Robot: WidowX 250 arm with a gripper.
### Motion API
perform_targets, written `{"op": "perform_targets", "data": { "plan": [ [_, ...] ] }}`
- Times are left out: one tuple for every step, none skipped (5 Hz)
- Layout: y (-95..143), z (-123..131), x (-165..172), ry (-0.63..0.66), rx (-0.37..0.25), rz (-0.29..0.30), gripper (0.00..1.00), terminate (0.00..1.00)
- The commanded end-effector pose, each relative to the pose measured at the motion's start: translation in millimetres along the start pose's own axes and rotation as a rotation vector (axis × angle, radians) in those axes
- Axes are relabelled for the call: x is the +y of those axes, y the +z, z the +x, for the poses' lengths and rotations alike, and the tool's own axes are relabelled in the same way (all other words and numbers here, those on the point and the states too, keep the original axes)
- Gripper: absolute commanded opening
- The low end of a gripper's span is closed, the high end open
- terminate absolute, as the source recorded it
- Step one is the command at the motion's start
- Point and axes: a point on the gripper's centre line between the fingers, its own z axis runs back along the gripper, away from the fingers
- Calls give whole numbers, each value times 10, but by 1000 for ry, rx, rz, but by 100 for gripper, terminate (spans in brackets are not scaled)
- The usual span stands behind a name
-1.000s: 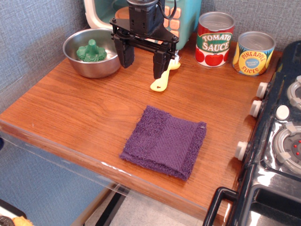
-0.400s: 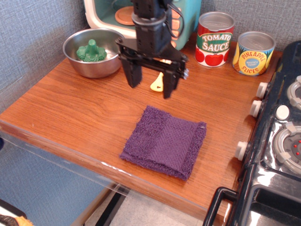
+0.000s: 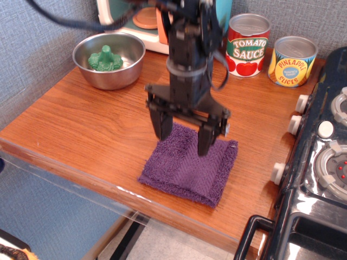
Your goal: Move purple cloth to bottom left of table.
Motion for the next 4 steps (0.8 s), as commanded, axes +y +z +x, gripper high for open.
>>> {"op": "perform_targets", "data": {
  "plan": [
    [-252, -22, 11, -3, -51, 38, 100, 0],
    [-459, -77, 5, -23, -83, 47, 100, 0],
    [-504, -92, 20, -7, -83, 4, 100, 0],
    [-472, -88, 60, -5, -76, -10, 100, 0]
  ]
}}
